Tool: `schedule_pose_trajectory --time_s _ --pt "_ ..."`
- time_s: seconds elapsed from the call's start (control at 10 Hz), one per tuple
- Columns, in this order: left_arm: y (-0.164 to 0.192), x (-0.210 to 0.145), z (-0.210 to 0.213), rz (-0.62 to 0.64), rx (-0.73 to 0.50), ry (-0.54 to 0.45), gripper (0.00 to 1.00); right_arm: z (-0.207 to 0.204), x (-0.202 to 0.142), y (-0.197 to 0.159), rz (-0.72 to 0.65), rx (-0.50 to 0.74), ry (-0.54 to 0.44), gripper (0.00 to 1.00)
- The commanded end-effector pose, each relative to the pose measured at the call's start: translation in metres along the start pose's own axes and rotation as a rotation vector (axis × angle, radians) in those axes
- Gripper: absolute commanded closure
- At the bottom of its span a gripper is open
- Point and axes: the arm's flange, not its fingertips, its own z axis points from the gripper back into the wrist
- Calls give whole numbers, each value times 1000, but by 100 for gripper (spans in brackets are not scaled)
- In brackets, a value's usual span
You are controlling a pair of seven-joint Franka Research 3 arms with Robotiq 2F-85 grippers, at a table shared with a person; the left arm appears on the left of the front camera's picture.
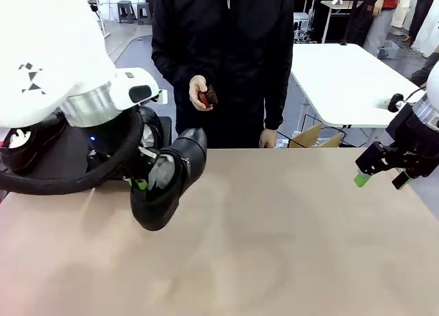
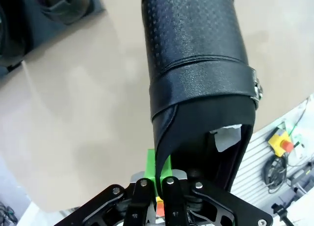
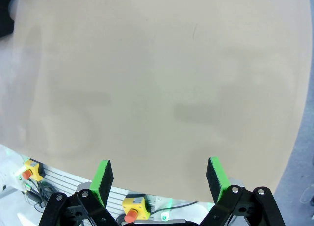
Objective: Organize the shoes by placing them on the stand.
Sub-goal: Place the Shoe from the middle of the table onto the Shoes Stand.
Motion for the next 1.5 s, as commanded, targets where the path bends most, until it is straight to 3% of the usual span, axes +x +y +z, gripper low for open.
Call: schedule_pose_trajectory --time_s 0.0,0.1,0.2,0.3,0.6,0.8,1.4 --pt "57 -2 26 44 127 -169 100 0 0 0 3 7 0 0" --pt "92 -2 35 62 146 -254 100 0 0 0 3 7 0 0" --pt "123 -1 37 73 123 -279 100 0 0 0 3 7 0 0" --pt "148 0 38 75 86 -274 100 0 0 0 3 7 0 0" --pt "209 5 48 172 142 -332 100 0 0 0 3 7 0 0" --pt "251 17 53 206 199 -310 100 0 0 0 3 7 0 0" --pt "311 52 -24 314 240 -371 100 0 0 0 3 7 0 0"
